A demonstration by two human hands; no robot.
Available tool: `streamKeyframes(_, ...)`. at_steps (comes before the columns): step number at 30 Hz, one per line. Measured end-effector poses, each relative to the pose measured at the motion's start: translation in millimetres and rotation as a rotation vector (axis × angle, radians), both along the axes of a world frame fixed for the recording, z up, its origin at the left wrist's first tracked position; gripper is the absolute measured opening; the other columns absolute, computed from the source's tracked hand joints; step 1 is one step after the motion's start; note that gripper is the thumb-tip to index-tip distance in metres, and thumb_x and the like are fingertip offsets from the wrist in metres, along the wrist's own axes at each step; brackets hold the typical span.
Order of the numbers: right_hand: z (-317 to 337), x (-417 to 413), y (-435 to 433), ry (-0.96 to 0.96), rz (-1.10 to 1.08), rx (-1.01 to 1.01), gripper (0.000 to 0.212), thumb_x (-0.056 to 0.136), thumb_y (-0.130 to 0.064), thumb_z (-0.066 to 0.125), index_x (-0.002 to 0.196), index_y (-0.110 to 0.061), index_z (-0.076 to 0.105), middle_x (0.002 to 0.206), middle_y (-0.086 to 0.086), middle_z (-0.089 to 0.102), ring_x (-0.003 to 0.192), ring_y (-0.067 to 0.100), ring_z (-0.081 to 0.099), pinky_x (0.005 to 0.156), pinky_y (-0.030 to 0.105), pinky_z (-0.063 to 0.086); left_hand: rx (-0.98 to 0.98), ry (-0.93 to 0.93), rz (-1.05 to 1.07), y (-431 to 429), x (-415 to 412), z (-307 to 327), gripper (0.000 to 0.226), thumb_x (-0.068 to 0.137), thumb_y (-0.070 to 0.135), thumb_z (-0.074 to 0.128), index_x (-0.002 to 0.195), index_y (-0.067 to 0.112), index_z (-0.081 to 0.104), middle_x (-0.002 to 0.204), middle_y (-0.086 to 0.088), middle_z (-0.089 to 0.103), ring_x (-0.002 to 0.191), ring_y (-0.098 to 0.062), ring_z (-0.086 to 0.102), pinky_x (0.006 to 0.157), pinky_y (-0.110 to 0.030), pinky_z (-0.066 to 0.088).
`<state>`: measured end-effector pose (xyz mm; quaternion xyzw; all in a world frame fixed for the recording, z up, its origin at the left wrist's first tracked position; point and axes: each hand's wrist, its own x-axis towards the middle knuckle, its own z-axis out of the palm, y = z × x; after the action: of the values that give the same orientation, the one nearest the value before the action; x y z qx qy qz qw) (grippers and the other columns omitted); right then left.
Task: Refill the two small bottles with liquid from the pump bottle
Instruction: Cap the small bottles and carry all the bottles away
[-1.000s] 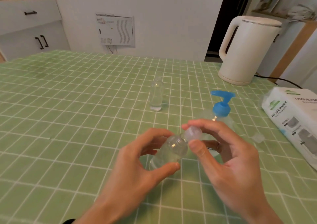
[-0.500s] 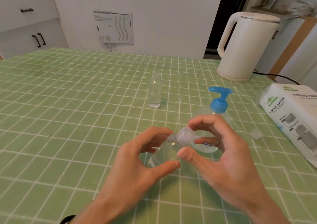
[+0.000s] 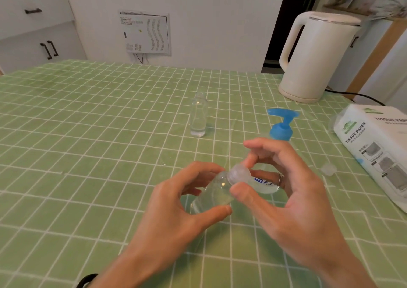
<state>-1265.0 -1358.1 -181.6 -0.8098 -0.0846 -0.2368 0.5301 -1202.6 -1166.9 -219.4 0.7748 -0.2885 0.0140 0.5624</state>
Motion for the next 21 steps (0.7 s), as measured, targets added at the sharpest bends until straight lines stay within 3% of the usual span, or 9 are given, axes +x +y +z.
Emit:
streamKeyframes(3,-0.4,-0.1,-1.5,-0.014,0.021,-0.006,0.042,0.093,-0.025,0.076,0.131,-0.037,0.063,0.120,-0.010,0.073,0.126,0.019,0.066,0.095,0.024,0.057,-0.011,0.010,-0.005,-0.4,-0.6,0.7,0.050,0.073,0.036,0.087,0.119,0.040,0.069,0.113,0.020,0.078,0.108,-0.008,0.074,0.092,-0.019,0.054)
streamKeyframes(6,-0.3,0.3,-2.4,0.006,0.013,0.003,0.043,0.089,-0.028,0.080,0.128,-0.039,0.064,0.115,-0.009,0.071,0.122,0.019,0.067,0.094,0.024,0.058,-0.010,0.004,-0.001,-0.6,-1.2,1.7,0.050,0.072,0.039,0.085,0.119,0.043,0.068,0.112,0.021,0.077,0.108,-0.006,0.074,0.092,-0.016,0.052)
streamKeyframes(10,-1.5,-0.8,-2.4,-0.006,0.043,-0.025,0.044,0.094,-0.017,0.073,0.133,-0.036,0.063,0.124,-0.013,0.073,0.129,0.016,0.065,0.098,0.024,0.056,-0.015,0.012,-0.011,-1.7,-0.8,0.9,0.051,0.073,0.035,0.087,0.119,0.042,0.068,0.113,0.019,0.078,0.108,-0.009,0.074,0.092,-0.018,0.053)
streamKeyframes(13,-1.6,-1.0,-2.2,0.009,0.030,-0.007,0.046,0.091,-0.025,0.077,0.132,-0.038,0.062,0.121,-0.012,0.073,0.128,0.017,0.065,0.098,0.025,0.056,-0.012,0.005,-0.011,-1.8,-1.5,1.7,0.050,0.073,0.039,0.086,0.120,0.043,0.068,0.114,0.021,0.077,0.108,-0.006,0.073,0.092,-0.016,0.052)
streamKeyframes(15,-1.2,-1.6,-2.5,0.022,0.062,-0.014,0.050,0.093,-0.019,0.075,0.137,-0.037,0.060,0.129,-0.014,0.072,0.132,0.015,0.063,0.101,0.024,0.054,-0.012,0.005,-0.012,-1.7,-1.6,1.8,0.050,0.074,0.039,0.086,0.120,0.043,0.067,0.114,0.021,0.077,0.108,-0.006,0.073,0.092,-0.016,0.052)
streamKeyframes(17,-2.2,-1.3,-2.5,0.008,0.043,-0.032,0.048,0.094,-0.013,0.074,0.136,-0.035,0.061,0.124,-0.015,0.074,0.128,0.013,0.066,0.101,0.025,0.054,-0.013,0.011,-0.013,-1.3,-1.5,1.5,0.050,0.074,0.037,0.086,0.120,0.043,0.067,0.113,0.021,0.077,0.108,-0.007,0.074,0.092,-0.017,0.053)
streamKeyframes(19,-2.8,-1.2,-2.3,0.003,0.014,-0.007,0.047,0.091,-0.017,0.078,0.132,-0.035,0.062,0.117,-0.013,0.075,0.122,0.014,0.069,0.100,0.027,0.055,-0.010,0.012,-0.012,-1.2,-1.7,1.2,0.050,0.073,0.036,0.086,0.120,0.043,0.068,0.113,0.020,0.077,0.108,-0.007,0.074,0.092,-0.018,0.053)
streamKeyframes(21,-2.2,-1.4,-2.7,0.007,0.034,0.018,0.051,0.090,-0.017,0.077,0.134,-0.035,0.061,0.123,-0.013,0.074,0.127,0.016,0.067,0.101,0.028,0.055,-0.002,0.008,-0.012,-1.5,-1.7,0.6,0.051,0.073,0.037,0.087,0.120,0.042,0.068,0.114,0.021,0.077,0.109,-0.007,0.073,0.093,-0.020,0.054)
